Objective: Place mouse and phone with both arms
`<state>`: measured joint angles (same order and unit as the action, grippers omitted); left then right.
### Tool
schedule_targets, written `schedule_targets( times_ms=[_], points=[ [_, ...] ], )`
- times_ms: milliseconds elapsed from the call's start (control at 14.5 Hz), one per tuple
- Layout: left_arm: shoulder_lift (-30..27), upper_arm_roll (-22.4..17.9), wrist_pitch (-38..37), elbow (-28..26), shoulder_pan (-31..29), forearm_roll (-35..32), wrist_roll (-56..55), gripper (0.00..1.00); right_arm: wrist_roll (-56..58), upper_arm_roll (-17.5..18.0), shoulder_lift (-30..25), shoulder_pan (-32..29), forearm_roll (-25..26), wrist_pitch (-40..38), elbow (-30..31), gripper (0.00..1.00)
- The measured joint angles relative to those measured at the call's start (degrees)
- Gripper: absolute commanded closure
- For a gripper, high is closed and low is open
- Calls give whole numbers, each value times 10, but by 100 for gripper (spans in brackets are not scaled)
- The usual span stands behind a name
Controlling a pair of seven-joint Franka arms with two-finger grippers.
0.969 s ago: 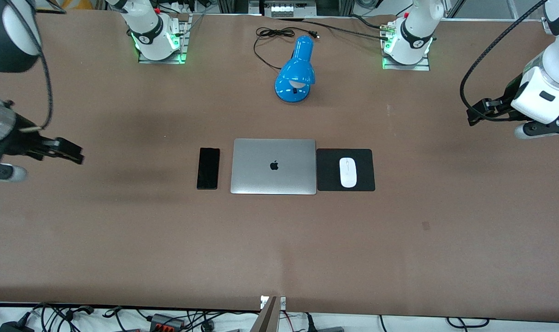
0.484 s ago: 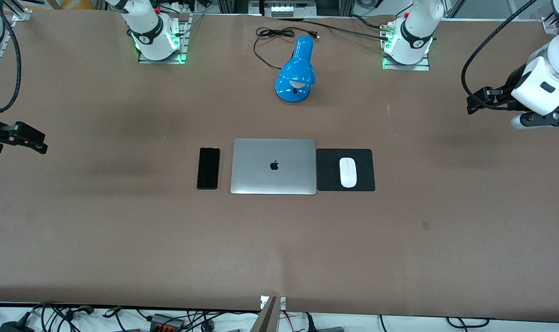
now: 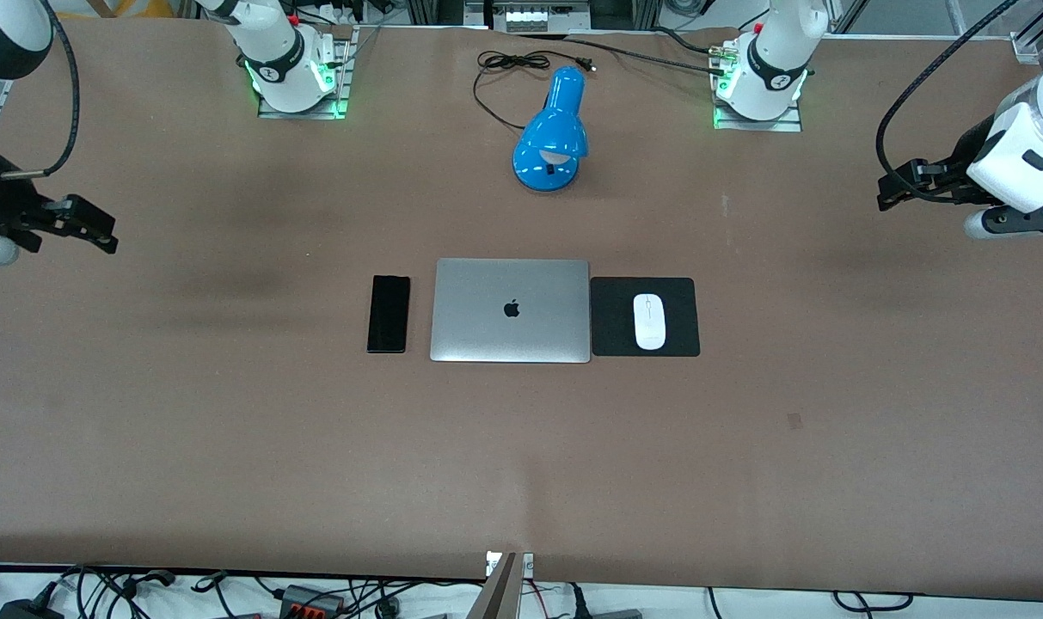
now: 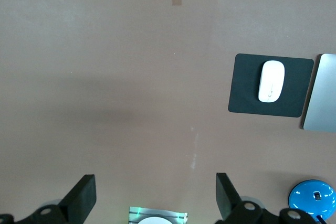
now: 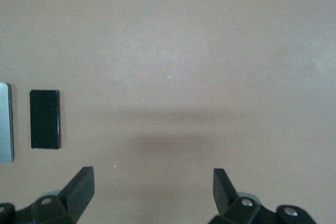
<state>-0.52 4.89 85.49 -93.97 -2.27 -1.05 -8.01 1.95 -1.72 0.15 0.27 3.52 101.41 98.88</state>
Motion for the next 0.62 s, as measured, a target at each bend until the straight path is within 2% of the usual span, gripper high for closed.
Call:
schedule_targets(
  times_ms=[623],
  points=[
    [0, -1, 1, 1, 0, 0, 0, 0, 0, 2, -4, 5, 0, 12, 4, 0]
  ],
)
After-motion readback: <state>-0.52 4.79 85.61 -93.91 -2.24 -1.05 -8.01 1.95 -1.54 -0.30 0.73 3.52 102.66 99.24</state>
